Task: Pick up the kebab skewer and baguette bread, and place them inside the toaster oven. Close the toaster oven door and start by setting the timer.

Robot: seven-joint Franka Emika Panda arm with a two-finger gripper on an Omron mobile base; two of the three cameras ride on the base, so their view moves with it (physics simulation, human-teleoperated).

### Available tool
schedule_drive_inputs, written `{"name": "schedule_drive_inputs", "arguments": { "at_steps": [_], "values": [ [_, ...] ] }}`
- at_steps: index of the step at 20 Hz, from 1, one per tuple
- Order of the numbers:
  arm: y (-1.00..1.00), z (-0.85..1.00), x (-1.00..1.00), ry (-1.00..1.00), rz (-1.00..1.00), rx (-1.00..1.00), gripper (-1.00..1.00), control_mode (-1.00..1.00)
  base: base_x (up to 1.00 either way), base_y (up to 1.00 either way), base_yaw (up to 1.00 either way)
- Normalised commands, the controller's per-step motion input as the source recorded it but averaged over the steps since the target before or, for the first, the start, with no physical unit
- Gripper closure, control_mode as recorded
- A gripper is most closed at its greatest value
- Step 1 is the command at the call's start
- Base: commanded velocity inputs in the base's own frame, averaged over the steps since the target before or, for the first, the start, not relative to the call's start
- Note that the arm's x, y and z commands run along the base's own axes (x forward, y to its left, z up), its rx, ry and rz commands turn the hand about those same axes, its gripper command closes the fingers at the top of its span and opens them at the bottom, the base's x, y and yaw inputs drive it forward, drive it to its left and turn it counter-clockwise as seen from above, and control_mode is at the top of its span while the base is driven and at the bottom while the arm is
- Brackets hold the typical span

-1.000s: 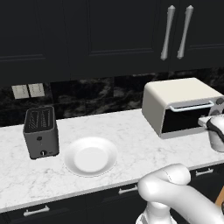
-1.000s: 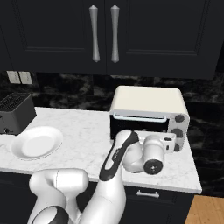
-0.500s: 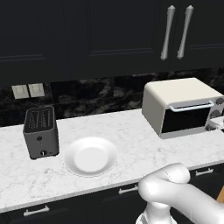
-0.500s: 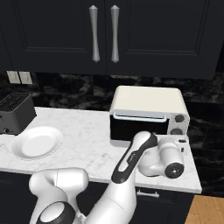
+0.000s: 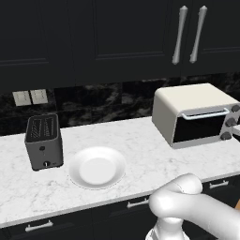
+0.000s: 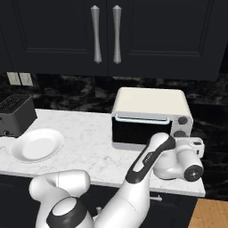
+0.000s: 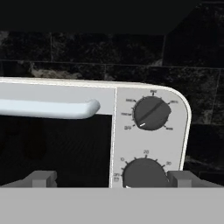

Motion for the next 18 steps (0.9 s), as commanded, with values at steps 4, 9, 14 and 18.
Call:
{"name": "schedule_drive_inputs", "arguments": {
  "at_steps": [4, 9, 14, 18],
  "values": [
    [-0.13, 0.00, 0.01, 0.00, 0.00, 0.00, -1.00, -1.00, 0.00, 0.00, 0.00],
    [-0.04, 0.00, 0.03, 0.03, 0.00, 0.00, -1.00, -1.00, 0.00, 0.00, 0.00],
    [-0.13, 0.00, 0.02, 0.05, 0.00, 0.01, -1.00, -1.00, 0.00, 0.00, 0.00],
    [-0.08, -0.07, 0.00, 0.00, 0.00, 0.00, -1.00, -1.00, 0.00, 0.00, 0.00]
  ]
}}
